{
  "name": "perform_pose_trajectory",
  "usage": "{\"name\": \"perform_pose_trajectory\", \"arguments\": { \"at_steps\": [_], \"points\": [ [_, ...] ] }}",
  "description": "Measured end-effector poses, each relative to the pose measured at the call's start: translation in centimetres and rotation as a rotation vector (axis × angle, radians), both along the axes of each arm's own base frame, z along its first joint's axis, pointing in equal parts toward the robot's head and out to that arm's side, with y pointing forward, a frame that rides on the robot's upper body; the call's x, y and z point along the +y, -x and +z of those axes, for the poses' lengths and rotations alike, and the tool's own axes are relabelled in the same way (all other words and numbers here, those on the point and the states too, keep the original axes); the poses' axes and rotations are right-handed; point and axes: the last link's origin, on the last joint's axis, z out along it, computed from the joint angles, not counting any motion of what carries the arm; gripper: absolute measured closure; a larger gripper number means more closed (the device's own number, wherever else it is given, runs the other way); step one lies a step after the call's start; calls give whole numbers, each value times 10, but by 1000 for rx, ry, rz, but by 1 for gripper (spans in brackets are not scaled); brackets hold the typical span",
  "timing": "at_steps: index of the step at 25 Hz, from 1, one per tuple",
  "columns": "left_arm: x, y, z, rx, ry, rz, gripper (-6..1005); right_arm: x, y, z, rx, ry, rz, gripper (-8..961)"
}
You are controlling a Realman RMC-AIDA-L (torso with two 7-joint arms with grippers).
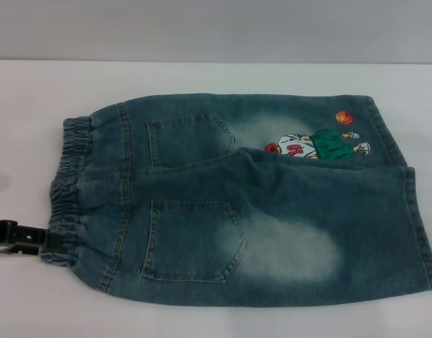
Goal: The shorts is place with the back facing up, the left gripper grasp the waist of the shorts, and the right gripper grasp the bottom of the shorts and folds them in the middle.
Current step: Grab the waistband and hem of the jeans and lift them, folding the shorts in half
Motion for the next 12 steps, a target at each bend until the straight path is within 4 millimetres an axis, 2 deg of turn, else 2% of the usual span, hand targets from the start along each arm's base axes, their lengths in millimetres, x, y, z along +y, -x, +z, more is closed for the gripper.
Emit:
{"name": "perform_pose_trajectory", "arguments": {
  "at_steps": [12],
  "points": [
    [-1,-3,-5,-8,17,-4,288,0,0,0,-1,0,2,483]
  ]
}}
